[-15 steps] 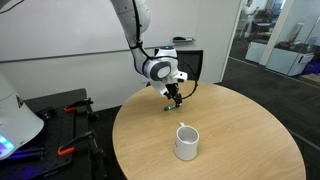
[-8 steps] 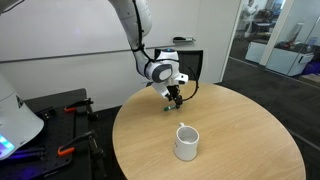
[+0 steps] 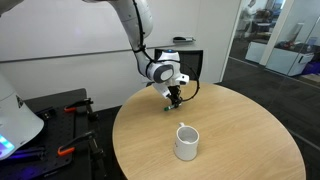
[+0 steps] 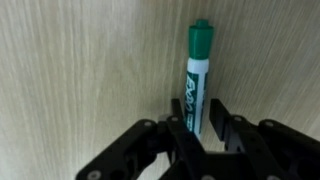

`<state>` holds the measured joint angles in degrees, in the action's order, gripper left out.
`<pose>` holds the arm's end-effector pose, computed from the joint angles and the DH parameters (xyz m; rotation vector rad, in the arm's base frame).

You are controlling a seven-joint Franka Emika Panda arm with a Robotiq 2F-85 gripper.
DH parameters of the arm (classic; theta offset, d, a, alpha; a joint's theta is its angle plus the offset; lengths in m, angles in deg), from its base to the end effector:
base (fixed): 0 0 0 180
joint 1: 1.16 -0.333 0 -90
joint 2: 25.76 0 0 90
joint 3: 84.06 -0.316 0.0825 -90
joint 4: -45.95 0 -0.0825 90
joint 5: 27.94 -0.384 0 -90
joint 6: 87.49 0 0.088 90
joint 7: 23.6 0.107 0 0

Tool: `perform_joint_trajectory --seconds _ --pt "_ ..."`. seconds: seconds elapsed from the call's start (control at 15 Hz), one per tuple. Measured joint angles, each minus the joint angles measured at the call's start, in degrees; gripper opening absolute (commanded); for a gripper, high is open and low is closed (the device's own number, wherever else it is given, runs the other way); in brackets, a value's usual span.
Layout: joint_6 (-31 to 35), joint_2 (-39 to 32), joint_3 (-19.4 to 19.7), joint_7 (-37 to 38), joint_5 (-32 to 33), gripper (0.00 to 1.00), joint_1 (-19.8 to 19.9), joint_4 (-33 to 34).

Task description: Slide the mug cup to the right, pick up the pen from the table and put it in the mug cup

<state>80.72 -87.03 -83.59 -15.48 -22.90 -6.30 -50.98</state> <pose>0.6384 0.0581 -0.0035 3.1164 0.0455 0.2763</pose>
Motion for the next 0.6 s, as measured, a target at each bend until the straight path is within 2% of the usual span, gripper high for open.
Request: perform_joint_trajectory --seconds 0.07,0.13,0.2,0.33,0.6 --pt "-0.35 -0.09 0.0 0.0 0.0 0.34 0.0 0.24" --pt "-0.7 -0.17 0.0 0.0 0.0 0.2 0.0 0.46" --pt "-1.01 -0.23 0.0 0.0 0.0 0.12 0.0 0.66" --pt "-1.88 -0.35 0.0 0.0 -0.01 0.01 0.0 1.1" --pt "-3.76 -0.47 0.0 0.0 -0.01 0.05 -0.03 2.08"
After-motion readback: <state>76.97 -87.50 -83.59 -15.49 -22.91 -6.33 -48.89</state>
